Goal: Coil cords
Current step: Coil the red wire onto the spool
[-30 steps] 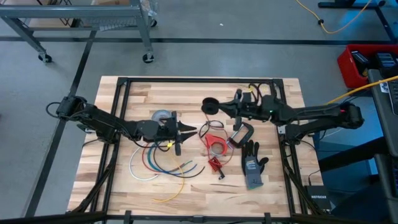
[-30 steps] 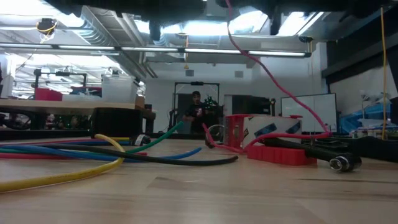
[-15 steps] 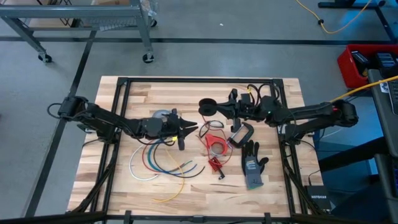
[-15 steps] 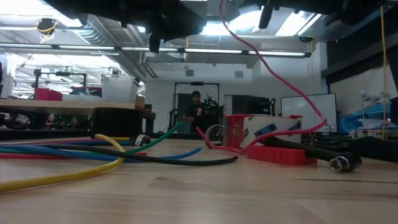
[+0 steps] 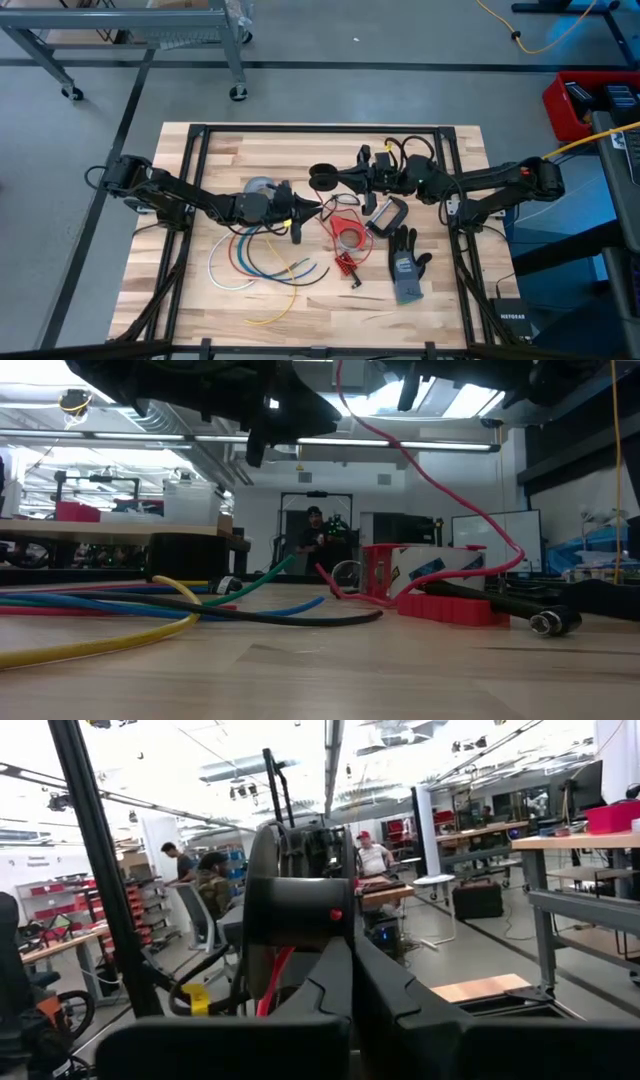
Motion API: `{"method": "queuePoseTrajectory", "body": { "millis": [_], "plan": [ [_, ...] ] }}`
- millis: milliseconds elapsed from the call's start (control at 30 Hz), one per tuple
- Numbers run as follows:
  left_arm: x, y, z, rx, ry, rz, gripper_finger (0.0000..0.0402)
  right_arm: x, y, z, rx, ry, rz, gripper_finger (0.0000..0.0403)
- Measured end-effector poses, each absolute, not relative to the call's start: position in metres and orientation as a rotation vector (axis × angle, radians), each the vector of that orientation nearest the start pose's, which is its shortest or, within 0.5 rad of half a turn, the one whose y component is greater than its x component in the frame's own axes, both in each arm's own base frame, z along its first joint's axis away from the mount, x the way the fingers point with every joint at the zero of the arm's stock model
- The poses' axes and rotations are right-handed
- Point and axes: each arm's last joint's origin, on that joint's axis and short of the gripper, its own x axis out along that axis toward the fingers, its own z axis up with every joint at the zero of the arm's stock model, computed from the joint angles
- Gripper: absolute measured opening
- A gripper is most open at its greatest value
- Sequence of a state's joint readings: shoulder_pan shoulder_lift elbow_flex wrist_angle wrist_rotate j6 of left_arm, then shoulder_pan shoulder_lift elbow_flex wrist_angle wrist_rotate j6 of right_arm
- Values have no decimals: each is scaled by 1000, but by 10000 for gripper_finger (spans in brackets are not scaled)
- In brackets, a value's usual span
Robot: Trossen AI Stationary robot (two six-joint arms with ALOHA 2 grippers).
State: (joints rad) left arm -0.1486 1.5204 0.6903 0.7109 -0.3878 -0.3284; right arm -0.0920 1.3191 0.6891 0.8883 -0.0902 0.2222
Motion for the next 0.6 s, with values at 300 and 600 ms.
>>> {"method": "queuePoseTrajectory", "body": {
  "millis": [300, 600],
  "plan": [
    [309, -31, 214, -309, 86, 269, 99, 280, -23, 288, 198, -256, 27, 1],
    [309, -31, 218, -323, 51, 267, 183, 280, -23, 288, 197, -254, 33, 1]
  ]
}}
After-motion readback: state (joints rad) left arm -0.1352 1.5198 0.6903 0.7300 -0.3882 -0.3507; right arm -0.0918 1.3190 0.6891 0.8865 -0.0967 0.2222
